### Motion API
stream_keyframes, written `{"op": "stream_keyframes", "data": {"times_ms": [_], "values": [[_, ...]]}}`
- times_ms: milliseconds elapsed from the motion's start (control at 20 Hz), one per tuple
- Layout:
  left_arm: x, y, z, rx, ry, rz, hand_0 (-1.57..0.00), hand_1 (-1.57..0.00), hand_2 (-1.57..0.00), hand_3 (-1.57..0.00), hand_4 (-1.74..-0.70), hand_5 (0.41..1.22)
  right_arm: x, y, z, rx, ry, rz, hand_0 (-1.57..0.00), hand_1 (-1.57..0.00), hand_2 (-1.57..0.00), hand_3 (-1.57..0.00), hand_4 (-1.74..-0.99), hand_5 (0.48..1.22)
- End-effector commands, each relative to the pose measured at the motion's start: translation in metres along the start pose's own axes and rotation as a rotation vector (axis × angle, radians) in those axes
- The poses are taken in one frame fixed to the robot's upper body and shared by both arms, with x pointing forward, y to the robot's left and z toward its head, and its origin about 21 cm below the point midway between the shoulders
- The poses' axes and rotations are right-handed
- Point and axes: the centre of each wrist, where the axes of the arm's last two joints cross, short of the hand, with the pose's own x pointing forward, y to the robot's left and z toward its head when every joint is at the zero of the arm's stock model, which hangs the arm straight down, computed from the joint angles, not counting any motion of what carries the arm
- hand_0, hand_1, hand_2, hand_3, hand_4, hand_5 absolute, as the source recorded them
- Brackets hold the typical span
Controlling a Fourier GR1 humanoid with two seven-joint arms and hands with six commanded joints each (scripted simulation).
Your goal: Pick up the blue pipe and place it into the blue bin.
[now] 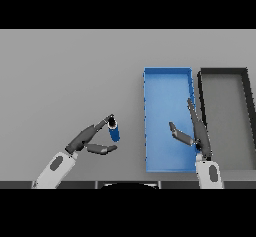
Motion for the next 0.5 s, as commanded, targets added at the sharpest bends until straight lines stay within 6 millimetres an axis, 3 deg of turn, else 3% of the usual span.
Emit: {"op": "stream_keyframes", "data": {"times_ms": [0, 300, 450], "values": [[0.001, -0.002, -0.007, -0.005, -0.006, 0.001, 0.0, 0.0, 0.0, 0.0, -1.14, 0.46, 0.002, 0.003, 0.0, 0.001, -0.005, -0.006, 0.0, 0.0, 0.0, 0.0, -1.205, 0.625], [-0.007, -0.018, -0.029, -0.004, 0.025, -0.047, 0.0, 0.0, 0.0, 0.0, -1.05, 0.418, 0.0, -0.004, 0.005, -0.006, -0.021, -0.006, 0.0, 0.0, 0.0, 0.0, -1.221, 0.645], [-0.009, -0.027, -0.038, -0.019, -0.002, 0.001, 0.0, 0.0, 0.0, 0.0, -1.09, 0.441, 0.0, -0.002, 0.007, -0.004, -0.026, 0.013, 0.0, 0.0, 0.0, 0.0, -1.205, 0.649]]}}
